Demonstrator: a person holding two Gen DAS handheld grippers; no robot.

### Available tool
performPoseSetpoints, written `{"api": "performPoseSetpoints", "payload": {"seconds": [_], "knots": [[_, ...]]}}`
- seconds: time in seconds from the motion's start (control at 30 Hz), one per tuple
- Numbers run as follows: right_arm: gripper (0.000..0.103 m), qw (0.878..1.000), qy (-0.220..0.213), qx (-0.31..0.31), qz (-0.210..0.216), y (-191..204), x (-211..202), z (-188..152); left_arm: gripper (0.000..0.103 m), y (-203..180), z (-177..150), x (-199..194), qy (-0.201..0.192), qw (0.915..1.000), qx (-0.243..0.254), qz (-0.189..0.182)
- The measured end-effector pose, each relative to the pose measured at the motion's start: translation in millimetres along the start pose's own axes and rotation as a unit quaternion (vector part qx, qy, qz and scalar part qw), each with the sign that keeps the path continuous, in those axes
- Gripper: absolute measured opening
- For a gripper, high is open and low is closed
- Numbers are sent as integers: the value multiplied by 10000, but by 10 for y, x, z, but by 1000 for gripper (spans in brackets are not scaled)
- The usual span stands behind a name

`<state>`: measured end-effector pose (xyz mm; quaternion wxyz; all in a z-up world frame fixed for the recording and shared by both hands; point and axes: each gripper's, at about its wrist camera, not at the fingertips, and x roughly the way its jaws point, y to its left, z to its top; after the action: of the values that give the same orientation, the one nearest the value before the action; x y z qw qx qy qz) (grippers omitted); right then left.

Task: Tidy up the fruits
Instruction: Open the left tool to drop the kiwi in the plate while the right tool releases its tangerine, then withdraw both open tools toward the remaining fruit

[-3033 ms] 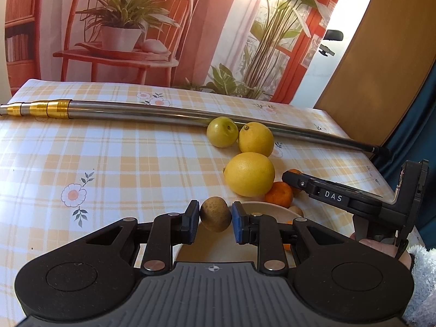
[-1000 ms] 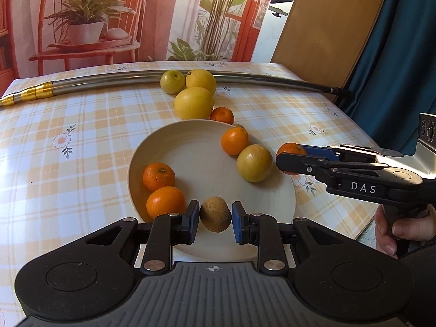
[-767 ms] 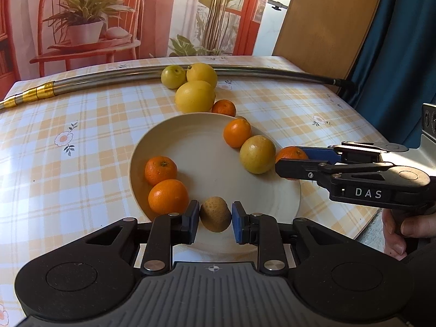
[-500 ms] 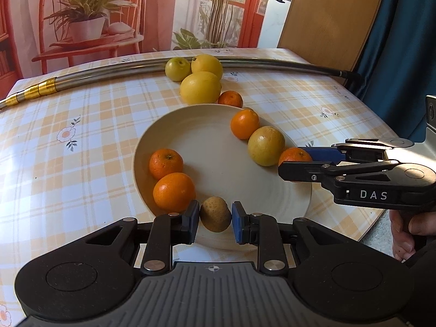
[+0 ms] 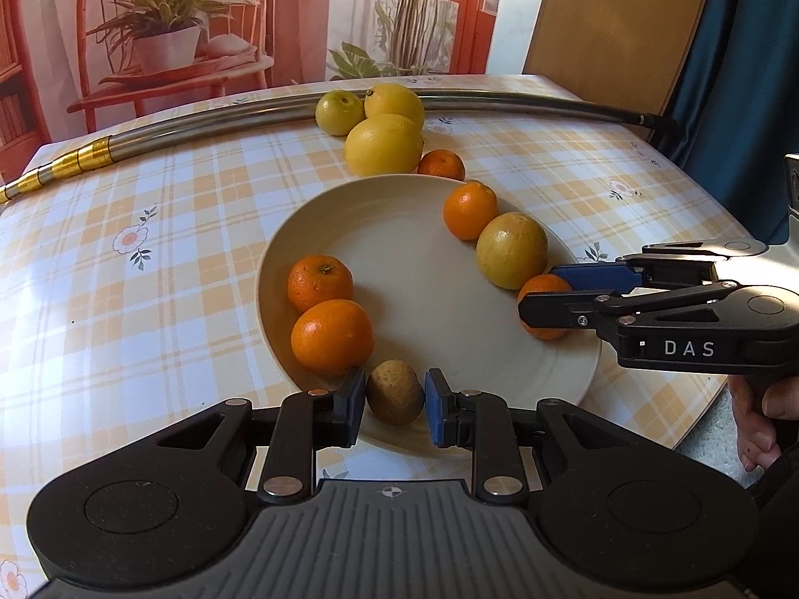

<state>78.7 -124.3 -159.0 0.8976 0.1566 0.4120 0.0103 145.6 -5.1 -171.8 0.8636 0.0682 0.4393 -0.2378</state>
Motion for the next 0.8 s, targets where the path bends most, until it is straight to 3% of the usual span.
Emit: {"api": "performPoseSetpoints", "payload": {"seconds": [0.37,0.43,0.53,0.8], "knots": [[35,10000,-78,53,13,-7,-48,-15,30,-10,-6,-46,-58,9999,-51,112],[43,9998,-191,71,11,-9,-89,-17,41,-32,-10,-84,-125,9997,-7,193],[44,9992,-389,68,20,-6,-162,-13,56,-84,-1,-158,-309,9989,116,345],[44,9964,-827,33,-154,-24,-302,49,56,-20,30,-292,-604,9969,-68,495]]}}
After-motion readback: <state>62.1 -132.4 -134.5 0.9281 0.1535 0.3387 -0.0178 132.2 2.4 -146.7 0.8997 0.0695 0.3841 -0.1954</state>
